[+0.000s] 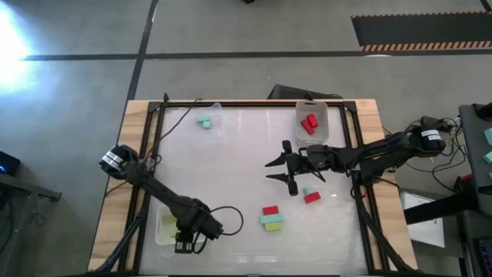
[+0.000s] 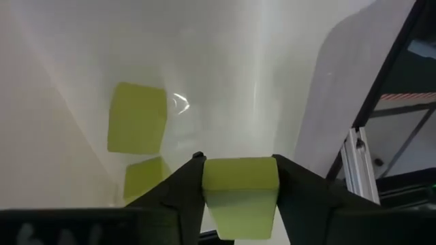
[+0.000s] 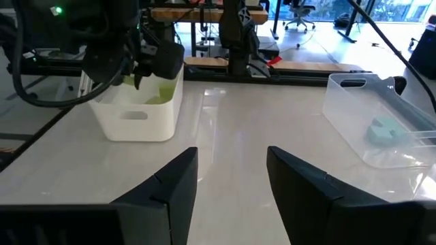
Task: Sort & place blocks by color
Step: Put the top green block into the white bin, then put the right red block into the gray bin
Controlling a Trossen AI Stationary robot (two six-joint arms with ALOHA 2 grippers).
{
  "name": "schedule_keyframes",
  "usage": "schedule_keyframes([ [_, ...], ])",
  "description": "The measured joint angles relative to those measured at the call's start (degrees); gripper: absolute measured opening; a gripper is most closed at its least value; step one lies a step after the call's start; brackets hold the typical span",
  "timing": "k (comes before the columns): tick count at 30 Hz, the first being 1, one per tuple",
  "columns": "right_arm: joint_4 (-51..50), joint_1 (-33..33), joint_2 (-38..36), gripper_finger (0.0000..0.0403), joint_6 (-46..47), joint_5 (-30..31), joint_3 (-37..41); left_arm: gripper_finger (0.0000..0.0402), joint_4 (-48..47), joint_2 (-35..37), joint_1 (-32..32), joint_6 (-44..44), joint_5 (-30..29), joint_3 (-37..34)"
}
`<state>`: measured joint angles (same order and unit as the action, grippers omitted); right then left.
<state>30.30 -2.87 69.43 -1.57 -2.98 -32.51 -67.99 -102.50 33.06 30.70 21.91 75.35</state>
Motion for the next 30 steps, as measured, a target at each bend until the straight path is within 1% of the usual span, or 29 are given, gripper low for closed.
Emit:
schedule_keyframes([
  [12,-0.02,0.00,0.00,0.0164,0.07,0.02,0.00,0.0150,-0.07,0.00,-0.04,0.41,-0.11,0.01],
  [19,-0.04,0.00,0.00,0.0162,1.01,0.02,0.00,0.0151,-0.19,0.43,-0.41,-1.51,-0.28,3.00],
  [22,-0.04,0.00,0.00,0.0160,2.38,0.02,0.00,0.0152,-0.29,1.29,-0.91,-4.83,-4.06,4.37],
  [24,-0.08,0.00,0.00,0.0159,3.79,0.01,0.00,0.0152,-0.21,2.19,-1.58,-8.93,-7.96,5.21],
  [30,-1.72,-1.68,0.00,0.0158,9.91,-0.10,-0.02,0.0152,2.40,6.90,-4.83,-21.71,-26.05,4.98],
])
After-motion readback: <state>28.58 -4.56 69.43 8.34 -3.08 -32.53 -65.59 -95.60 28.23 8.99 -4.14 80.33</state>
